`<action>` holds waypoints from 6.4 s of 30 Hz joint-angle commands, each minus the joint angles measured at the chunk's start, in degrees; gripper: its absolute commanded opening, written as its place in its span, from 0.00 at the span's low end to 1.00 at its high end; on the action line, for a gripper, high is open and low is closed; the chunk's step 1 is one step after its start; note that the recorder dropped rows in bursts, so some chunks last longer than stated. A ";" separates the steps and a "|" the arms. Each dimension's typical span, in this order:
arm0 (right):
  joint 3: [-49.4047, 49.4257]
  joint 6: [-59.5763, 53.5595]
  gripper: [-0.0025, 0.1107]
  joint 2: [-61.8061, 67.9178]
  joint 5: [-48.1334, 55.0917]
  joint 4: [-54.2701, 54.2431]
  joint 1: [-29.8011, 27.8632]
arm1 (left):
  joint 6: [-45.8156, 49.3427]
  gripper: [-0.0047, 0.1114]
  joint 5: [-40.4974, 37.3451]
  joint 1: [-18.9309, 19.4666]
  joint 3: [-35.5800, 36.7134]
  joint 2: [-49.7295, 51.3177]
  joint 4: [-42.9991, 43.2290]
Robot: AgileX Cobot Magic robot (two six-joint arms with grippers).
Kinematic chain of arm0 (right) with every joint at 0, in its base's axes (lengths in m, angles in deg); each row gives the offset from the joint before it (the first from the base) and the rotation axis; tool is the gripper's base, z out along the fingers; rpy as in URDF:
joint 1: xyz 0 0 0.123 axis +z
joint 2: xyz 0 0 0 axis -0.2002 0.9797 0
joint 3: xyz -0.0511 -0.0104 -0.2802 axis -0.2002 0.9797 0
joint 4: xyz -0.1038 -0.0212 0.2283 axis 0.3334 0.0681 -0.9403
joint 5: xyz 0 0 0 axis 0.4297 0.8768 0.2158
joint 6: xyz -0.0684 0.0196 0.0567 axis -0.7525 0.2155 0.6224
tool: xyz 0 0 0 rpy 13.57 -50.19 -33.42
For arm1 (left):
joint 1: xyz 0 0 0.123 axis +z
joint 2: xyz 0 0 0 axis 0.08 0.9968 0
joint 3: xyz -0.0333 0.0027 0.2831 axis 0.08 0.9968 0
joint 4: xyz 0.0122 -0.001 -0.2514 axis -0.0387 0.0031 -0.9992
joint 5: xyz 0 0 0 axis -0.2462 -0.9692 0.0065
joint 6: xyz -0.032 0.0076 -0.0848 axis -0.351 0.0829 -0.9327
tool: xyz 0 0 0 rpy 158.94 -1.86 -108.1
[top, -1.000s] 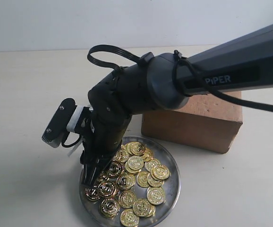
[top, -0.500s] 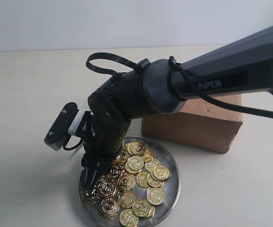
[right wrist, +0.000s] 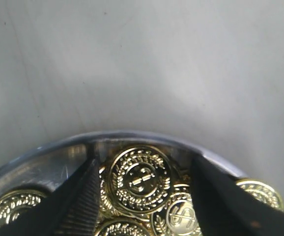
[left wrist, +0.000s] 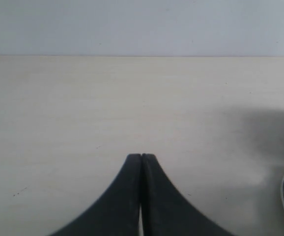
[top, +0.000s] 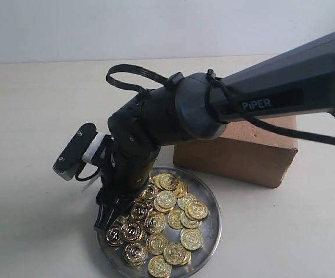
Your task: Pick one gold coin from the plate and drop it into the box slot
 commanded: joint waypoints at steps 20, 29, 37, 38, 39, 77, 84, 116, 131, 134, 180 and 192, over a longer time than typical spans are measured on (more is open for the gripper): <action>-0.43 0.41 0.36 0.01 0.19 0.00 0.07 | -0.14 0.04 0.36 0.09 0.20 -0.28 0.39; -0.43 0.30 0.51 0.01 0.73 1.90 0.07 | -0.14 0.04 0.36 0.09 0.20 -0.28 0.39; -0.43 0.57 0.53 0.69 1.23 1.28 0.07 | -0.14 0.04 0.36 0.09 0.20 -0.28 0.39; -0.43 0.57 0.53 1.17 1.67 0.92 0.07 | -0.14 0.04 0.36 0.09 0.20 -0.28 0.39; -0.43 0.57 0.53 1.45 1.96 0.00 0.07 | -0.14 0.04 0.36 0.09 0.20 -0.28 0.39; -0.43 -0.09 0.30 -4.18 7.00 -0.46 0.07 | -0.14 0.04 0.36 0.09 0.20 -0.28 0.39; -0.43 10.98 0.52 -2.00 3.27 0.91 0.07 | -0.14 0.04 0.36 0.09 0.20 -0.28 0.39; -0.43 26.99 0.49 0.58 1.08 4.54 -0.58 | -0.14 0.04 0.36 0.09 0.20 -0.28 0.39; -0.43 27.11 0.45 0.48 2.50 0.76 -0.58 | -0.14 0.04 0.36 0.09 0.20 -0.28 0.39; -0.43 27.54 0.45 0.48 2.59 1.05 -0.58 | -0.14 0.04 0.36 0.09 0.20 -0.28 0.39; -0.43 29.48 0.50 -1.08 7.74 1.47 -0.58 | -0.15 0.04 0.14 0.09 0.20 -0.28 0.39; -0.43 29.48 0.40 -0.95 8.04 1.18 -0.58 | -0.15 0.04 0.14 0.09 0.20 -0.28 0.39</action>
